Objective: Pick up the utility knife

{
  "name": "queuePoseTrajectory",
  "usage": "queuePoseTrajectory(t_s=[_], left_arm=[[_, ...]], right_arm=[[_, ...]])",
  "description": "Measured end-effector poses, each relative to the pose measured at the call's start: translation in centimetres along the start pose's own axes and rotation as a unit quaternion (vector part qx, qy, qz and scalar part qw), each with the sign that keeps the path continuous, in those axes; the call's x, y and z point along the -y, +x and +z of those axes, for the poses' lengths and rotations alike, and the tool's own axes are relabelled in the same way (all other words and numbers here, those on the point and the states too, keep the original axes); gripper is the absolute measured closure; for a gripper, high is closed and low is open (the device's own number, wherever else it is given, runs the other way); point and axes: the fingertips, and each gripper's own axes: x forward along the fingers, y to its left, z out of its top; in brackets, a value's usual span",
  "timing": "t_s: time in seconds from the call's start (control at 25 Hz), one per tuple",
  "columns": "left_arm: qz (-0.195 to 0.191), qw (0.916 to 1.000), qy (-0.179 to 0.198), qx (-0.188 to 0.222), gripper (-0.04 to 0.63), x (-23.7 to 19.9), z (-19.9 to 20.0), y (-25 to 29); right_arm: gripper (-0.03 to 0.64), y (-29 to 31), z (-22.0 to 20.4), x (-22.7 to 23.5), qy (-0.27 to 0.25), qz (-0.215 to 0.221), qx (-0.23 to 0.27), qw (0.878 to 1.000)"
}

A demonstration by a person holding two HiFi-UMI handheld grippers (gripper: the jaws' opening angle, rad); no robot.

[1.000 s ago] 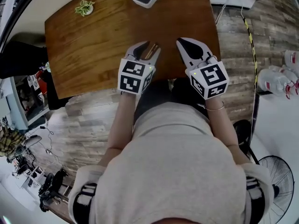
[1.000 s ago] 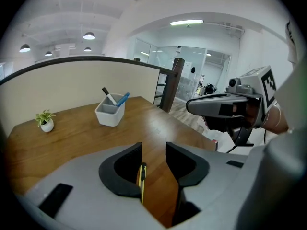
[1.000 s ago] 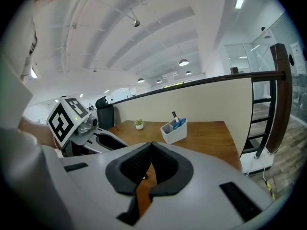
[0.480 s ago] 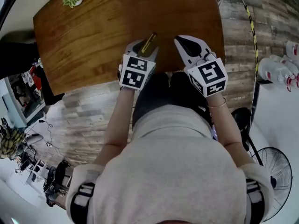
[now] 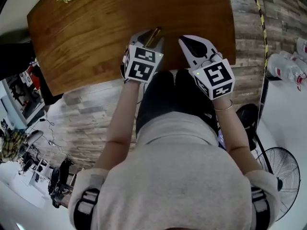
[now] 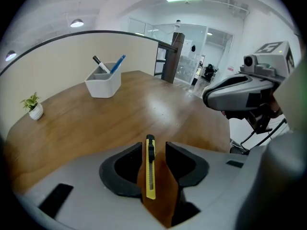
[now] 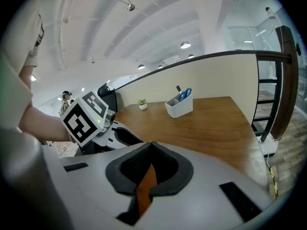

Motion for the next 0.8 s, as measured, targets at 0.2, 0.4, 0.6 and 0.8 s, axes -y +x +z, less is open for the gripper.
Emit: queuePoseTrajectory(t_s=[0.2, 0.4, 0.6, 0.8], left_arm=[[0.016, 0.9997, 0.007, -0.017, 0.515, -0.7, -0.5, 1.0], [0.017, 0.9997, 0.009, -0.018, 0.512, -0.8, -0.8, 1.2], [0.015, 0.9997, 0.014, -0.013, 0.503, -0.9, -0.6, 1.1], [0.008, 0.9996, 0.019, -0.019, 0.525, -0.8, -0.6, 1.2]], right_arm=[[0.604, 0.3, -0.9, 0.2, 0.009, -0.003, -0.006, 1.0], [0.604, 0.3, -1.2, 0.8, 0.016, -0.01, -0.006, 1.0], [0.604, 0.3, -1.2, 1.3, 0.014, -0.012, -0.008, 1.0], [0.604, 0.4, -0.7, 1.3, 0.013, -0.013, -0.003, 1.0]])
